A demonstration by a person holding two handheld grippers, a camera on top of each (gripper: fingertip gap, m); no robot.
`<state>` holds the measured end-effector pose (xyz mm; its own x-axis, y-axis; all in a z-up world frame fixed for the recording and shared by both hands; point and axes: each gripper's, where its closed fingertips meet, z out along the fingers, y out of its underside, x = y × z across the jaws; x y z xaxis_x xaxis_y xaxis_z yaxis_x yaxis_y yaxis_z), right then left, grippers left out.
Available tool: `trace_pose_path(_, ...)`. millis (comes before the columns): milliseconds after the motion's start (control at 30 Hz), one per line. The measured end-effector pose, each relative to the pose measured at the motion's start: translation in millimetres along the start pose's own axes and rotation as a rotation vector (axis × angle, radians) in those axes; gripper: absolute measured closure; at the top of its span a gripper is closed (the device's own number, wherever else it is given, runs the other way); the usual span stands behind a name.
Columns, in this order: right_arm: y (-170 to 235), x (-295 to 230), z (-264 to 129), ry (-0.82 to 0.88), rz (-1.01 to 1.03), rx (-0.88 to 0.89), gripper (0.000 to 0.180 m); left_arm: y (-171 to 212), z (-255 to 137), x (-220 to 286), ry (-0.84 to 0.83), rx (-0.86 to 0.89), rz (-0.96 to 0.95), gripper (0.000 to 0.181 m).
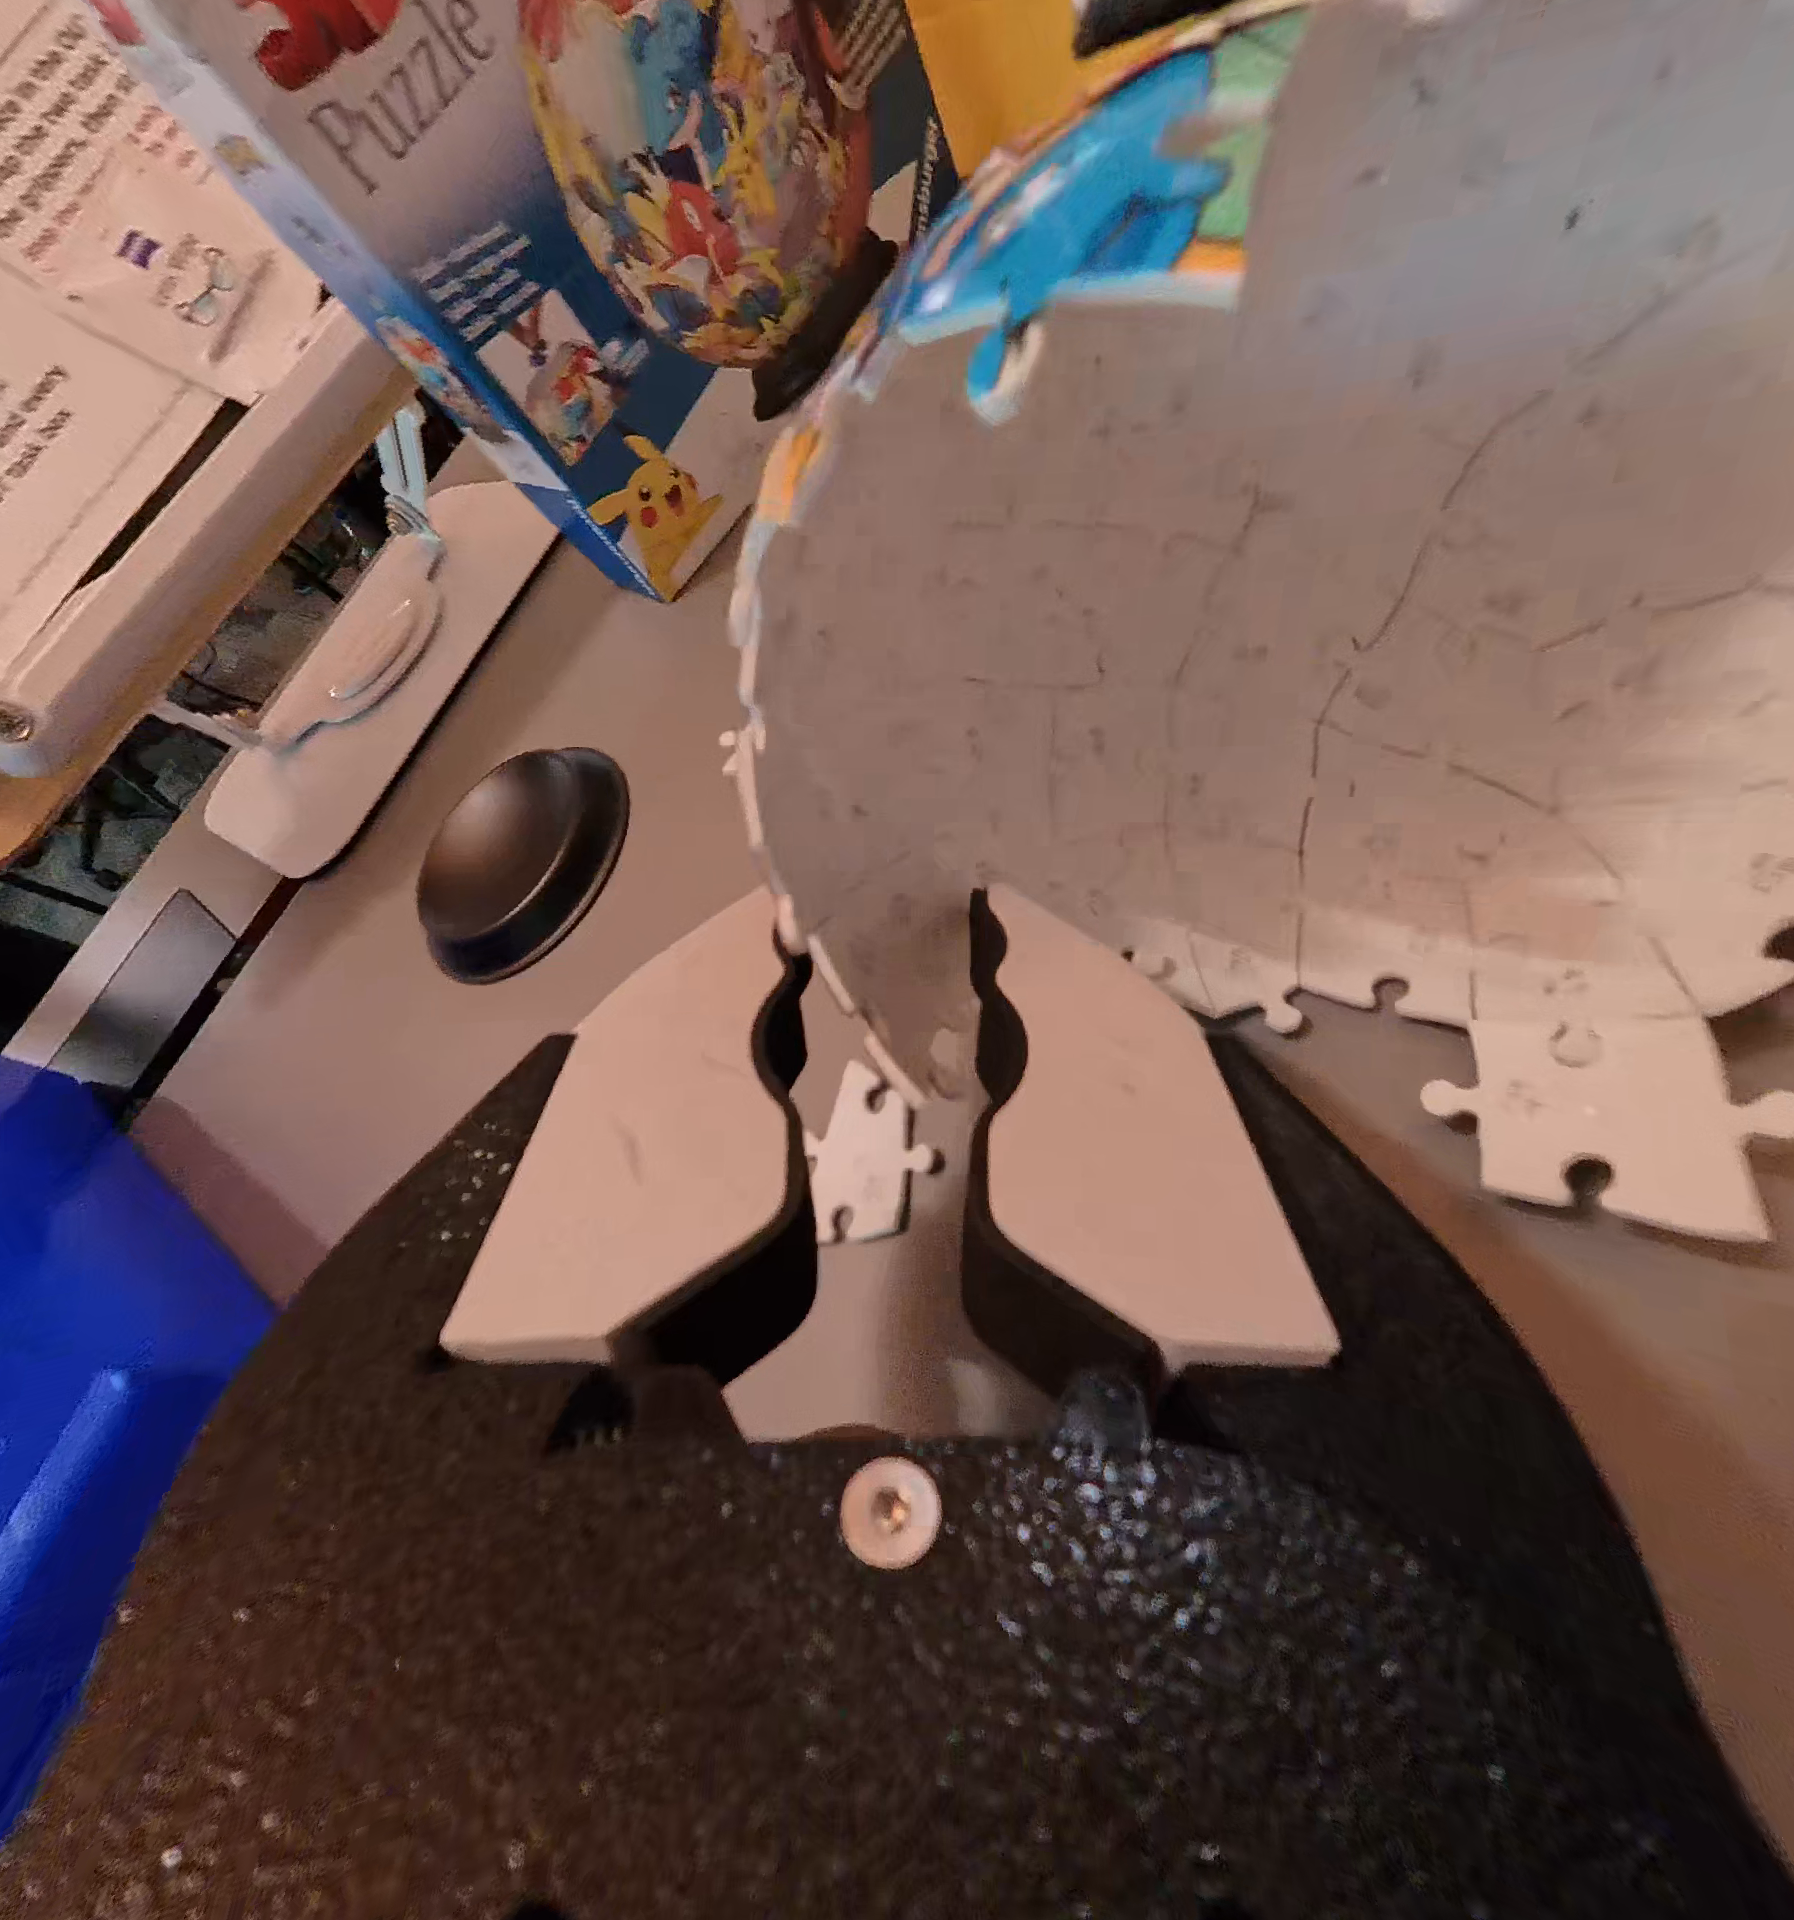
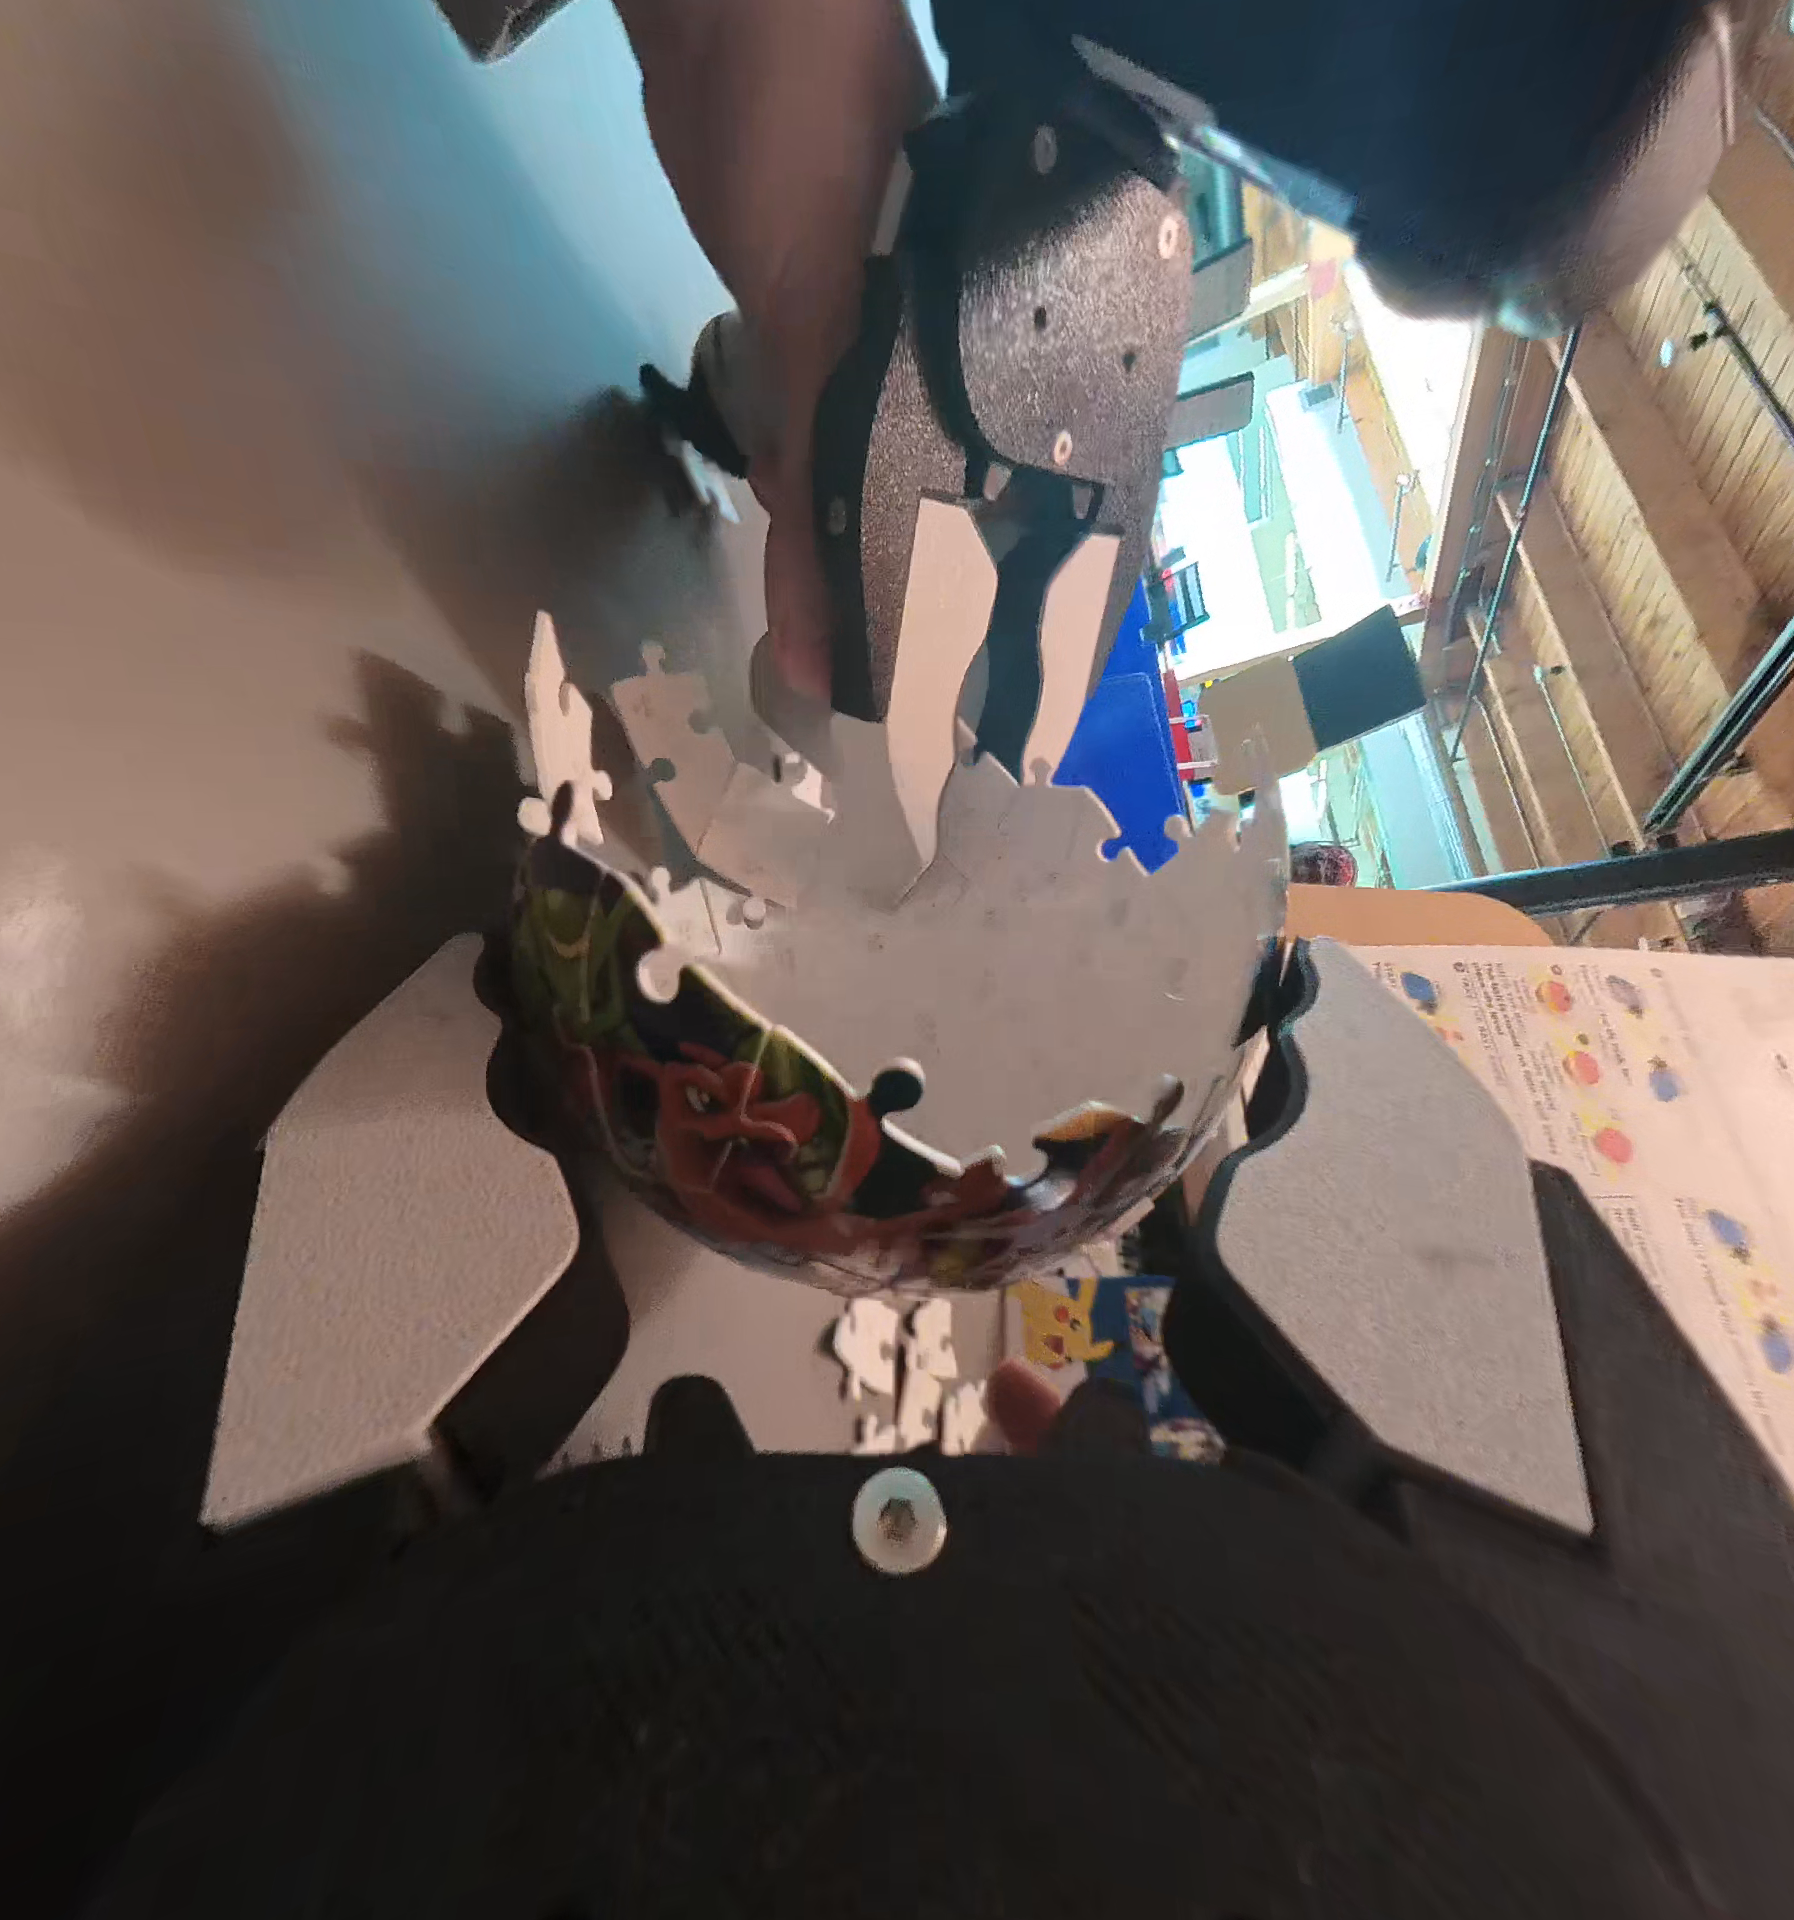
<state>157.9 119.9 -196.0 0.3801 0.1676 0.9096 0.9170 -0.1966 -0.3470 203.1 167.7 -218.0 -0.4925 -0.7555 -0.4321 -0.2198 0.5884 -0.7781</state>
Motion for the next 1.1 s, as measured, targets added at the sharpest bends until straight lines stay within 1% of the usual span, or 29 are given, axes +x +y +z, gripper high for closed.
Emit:
trace_pose_path(133, 1.5, -0.4, -4.9, -0.016, -0.081, -0.048, 0.048, -3.9, 10.3, 4.2, -0.027, -0.020, 0.026, 0.143)
trace_pose_path(200, -0.2, -0.2, -4.5, -0.005, -0.113, -0.052, 0.048, -4.9, 9.5, 3.4, -0.028, -0.021, -0.017, 0.142)
trace_pose_path(233, -0.9, -0.5, -4.7, -0.006, -0.126, -0.052, 0.049, -4.4, 8.1, 3.8, -0.025, -0.024, -0.036, 0.136)
trace_pose_path(267, -1.7, -0.6, -4.7, -0.005, -0.135, -0.054, 0.049, -2.3, 6.1, 3.9, -0.025, -0.035, -0.051, 0.133)
trace_pose_path(300, -2.1, -0.9, -4.6, -0.006, -0.143, -0.056, 0.049, 1.6, 3.7, 3.7, -0.029, -0.058, -0.063, 0.132)
trace_pose_path(367, -1.9, -1.0, -4.5, -0.008, -0.140, -0.061, 0.050, 10.6, -2.2, 3.5, -0.039, -0.110, -0.096, 0.122)
trace_pose_path(433, -0.3, -0.9, -4.2, -0.014, -0.118, -0.061, 0.050, 16.3, -8.2, 3.6, -0.043, -0.146, -0.180, 0.121)
trace_pose_path(500, 1.0, -0.7, -3.7, -0.016, -0.101, -0.061, 0.050, 19.5, -12.8, 1.4, -0.063, -0.180, -0.276, 0.111)
trace_pose_path(533, 0.9, -0.6, -3.7, -0.016, -0.103, -0.061, 0.050, 18.4, -15.8, -1.9, -0.088, -0.182, -0.301, 0.099)
trace_pose_path(567, 0.3, -0.7, -3.6, -0.015, -0.112, -0.060, 0.050, 14.7, -19.4, -6.3, -0.123, -0.160, -0.312, 0.096)
trace_pose_path(633, -0.9, -0.9, -3.1, -0.014, -0.132, -0.067, 0.051, 8.5, -26.2, -7.4, -0.146, -0.109, -0.314, 0.096)
trace_pose_path(667, -1.8, -1.0, -2.7, -0.016, -0.147, -0.073, 0.051, 10.6, -28.9, -4.4, -0.140, -0.112, -0.312, 0.096)
trace_pose_path(733, -5.1, -2.0, -2.4, -0.022, -0.197, -0.076, 0.051, 22.6, -30.8, 2.9, -0.128, -0.162, -0.304, 0.095)
trace_pose_path(833, -8.9, -3.5, -0.1, -0.046, -0.259, -0.086, 0.051, 37.8, -28.7, 3.5, -0.164, -0.221, -0.285, 0.095)
trace_pose_path(933, -10.4, -4.0, 4.0, -0.075, -0.302, -0.112, 0.051, 37.9, -26.6, -1.7, -0.186, -0.226, -0.305, 0.094)
trace_pose_path(1100, -9.8, -5.6, 7.7, -0.133, -0.346, -0.148, 0.051, 45.7, -23.3, -6.0, -0.179, -0.264, -0.357, 0.087)
